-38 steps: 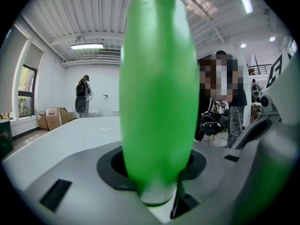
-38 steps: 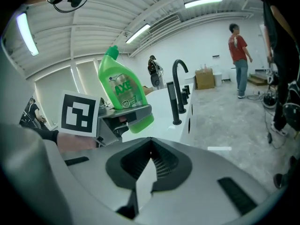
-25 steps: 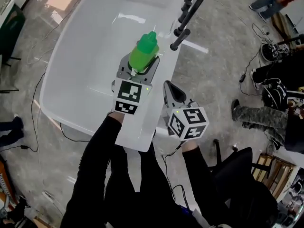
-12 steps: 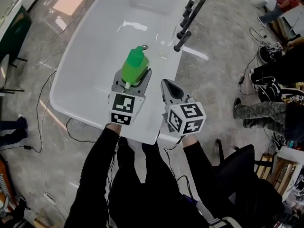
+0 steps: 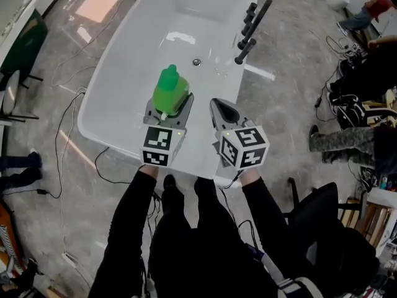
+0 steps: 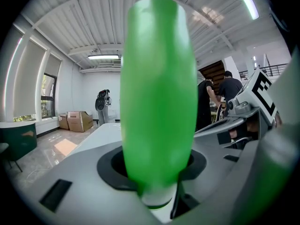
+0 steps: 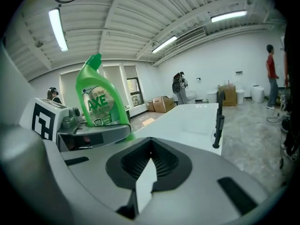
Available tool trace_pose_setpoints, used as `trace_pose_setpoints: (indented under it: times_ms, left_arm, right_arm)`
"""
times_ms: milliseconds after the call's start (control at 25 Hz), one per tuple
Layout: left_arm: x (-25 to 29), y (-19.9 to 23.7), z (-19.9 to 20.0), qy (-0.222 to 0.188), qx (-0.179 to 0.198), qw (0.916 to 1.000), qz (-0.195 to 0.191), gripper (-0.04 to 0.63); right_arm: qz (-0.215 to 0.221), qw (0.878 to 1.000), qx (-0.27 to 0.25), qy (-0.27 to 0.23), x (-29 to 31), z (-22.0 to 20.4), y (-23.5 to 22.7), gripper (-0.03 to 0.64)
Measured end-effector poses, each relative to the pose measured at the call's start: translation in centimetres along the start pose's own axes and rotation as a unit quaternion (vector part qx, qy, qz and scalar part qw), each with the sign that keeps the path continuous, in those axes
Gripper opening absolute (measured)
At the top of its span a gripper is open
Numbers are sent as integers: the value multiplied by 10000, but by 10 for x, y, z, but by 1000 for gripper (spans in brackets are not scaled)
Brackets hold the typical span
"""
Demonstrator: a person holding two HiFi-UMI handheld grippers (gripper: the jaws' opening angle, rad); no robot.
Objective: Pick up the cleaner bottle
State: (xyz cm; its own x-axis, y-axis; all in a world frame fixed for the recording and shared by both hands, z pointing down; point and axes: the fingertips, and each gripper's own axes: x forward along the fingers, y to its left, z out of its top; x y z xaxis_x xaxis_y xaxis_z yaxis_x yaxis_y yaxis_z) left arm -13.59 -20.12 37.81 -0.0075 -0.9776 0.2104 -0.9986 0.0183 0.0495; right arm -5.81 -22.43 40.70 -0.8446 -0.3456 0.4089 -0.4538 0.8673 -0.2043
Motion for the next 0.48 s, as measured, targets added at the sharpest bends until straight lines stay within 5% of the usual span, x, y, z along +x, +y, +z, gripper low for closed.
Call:
trace_pose_setpoints:
  times_ms: [480]
  left_arm:
    - [-65,34,3,-116,93,9996,242,196]
  right_arm:
    - [167,9998,-97,-33,2,-1,60,2]
